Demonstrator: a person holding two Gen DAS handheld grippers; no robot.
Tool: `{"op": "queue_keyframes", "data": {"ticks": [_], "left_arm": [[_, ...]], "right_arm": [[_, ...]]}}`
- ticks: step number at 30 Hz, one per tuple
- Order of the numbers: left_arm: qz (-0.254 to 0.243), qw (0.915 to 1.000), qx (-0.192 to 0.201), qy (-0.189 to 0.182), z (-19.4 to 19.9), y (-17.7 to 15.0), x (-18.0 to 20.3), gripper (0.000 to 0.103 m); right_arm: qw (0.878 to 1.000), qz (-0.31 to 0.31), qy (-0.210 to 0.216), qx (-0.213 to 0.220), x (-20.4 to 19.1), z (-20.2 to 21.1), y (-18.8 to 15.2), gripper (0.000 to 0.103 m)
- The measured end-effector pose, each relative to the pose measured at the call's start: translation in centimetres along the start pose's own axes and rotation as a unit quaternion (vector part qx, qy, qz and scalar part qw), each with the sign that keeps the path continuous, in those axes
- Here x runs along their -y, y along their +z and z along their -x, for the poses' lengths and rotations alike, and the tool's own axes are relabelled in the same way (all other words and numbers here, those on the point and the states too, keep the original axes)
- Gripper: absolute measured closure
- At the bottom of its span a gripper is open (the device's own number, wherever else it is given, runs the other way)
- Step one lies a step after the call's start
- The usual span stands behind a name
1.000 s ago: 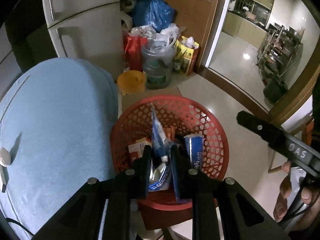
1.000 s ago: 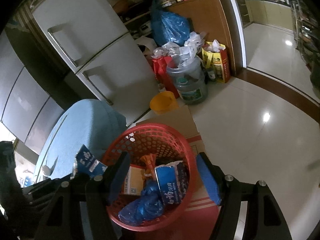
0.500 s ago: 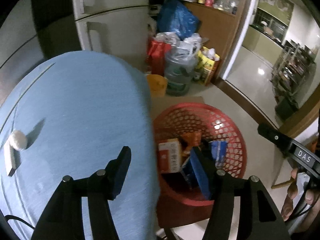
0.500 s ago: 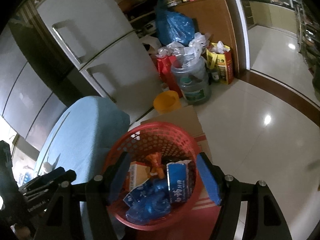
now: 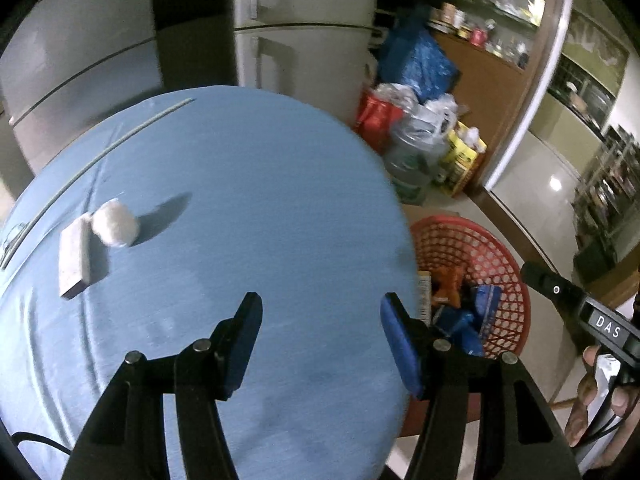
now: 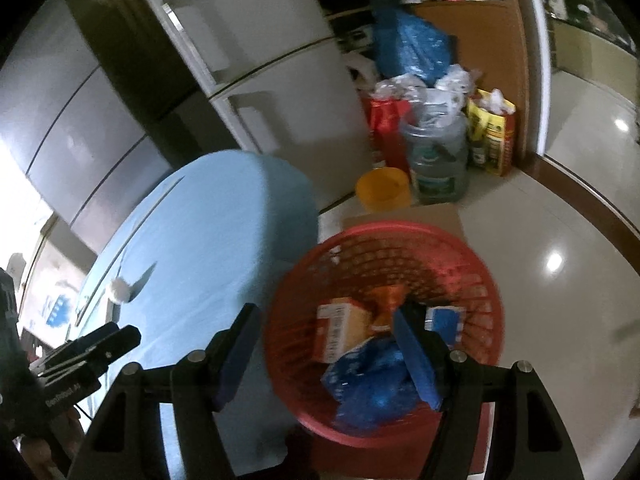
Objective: Collect trash
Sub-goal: 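Move both open tools back over the table toward the tissue and box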
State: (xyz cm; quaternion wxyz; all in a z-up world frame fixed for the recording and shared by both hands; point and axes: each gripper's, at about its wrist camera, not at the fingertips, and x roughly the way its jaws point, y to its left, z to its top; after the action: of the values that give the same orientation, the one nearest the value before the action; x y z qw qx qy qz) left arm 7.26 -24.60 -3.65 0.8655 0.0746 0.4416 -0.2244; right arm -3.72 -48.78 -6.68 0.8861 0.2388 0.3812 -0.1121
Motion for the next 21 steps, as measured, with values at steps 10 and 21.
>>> {"op": "queue_keyframes", "data": {"ticks": [10, 21], "left_arm": [[0.075, 0.9963, 0.023, 0.036, 2.6, -1.7, -7.1, 0.041], [0.177, 0.9769, 0.017, 0.118, 4.4, -6.7, -17.6, 0.041]], "right_arm": [[0.997, 0.07, 0.027, -0.015, -8.2, -1.2, -0.9, 0.031], [0.989, 0.128, 0.058, -0.043, -15.3, -3.2, -2.7, 0.031]]}}
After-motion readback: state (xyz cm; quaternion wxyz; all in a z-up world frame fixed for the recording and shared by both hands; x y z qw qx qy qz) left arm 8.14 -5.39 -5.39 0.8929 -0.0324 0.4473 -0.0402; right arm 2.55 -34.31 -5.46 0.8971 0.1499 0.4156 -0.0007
